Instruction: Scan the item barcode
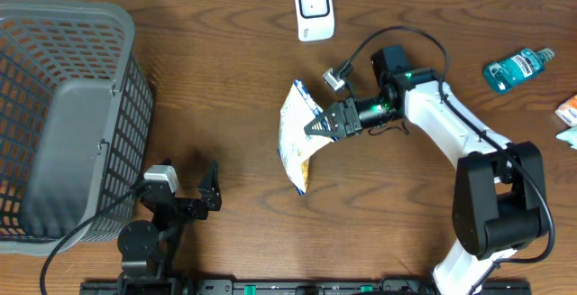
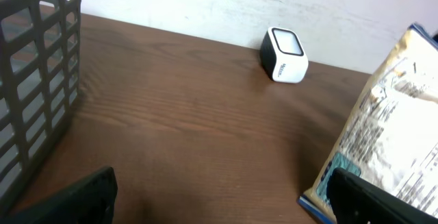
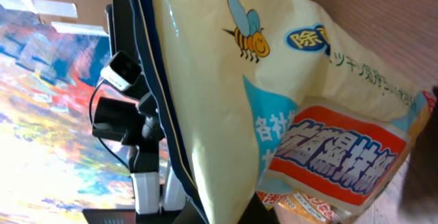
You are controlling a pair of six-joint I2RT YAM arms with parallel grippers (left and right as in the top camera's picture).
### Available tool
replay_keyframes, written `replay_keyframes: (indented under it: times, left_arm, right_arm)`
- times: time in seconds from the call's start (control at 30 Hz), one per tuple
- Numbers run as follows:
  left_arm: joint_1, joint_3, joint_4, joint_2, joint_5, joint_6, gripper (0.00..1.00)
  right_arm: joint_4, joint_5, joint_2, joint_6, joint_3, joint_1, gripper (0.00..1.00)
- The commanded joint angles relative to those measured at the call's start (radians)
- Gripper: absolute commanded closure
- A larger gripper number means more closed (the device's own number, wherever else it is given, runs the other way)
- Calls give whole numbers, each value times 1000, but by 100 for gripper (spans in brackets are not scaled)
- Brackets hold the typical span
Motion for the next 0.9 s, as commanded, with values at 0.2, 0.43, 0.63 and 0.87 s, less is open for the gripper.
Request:
replay_keyframes:
  times: [0.2,0.43,0.63,0.87]
  left_arm:
    - [-2,-21,-18,-6,13,10,2]
    - [-2,-21,-18,-6,13,10,2]
    - [-2,-21,-18,-6,13,10,2]
    - [-2,-21,-18,-6,13,10,2]
  right_arm:
    - [41,91,-19,-5,-34,-10,97]
    - [38,533,-19,132,-33,-86,87]
    - [20,742,-21,204,-29,-198,55]
    - [-70,855,-58,222,15,-235,53]
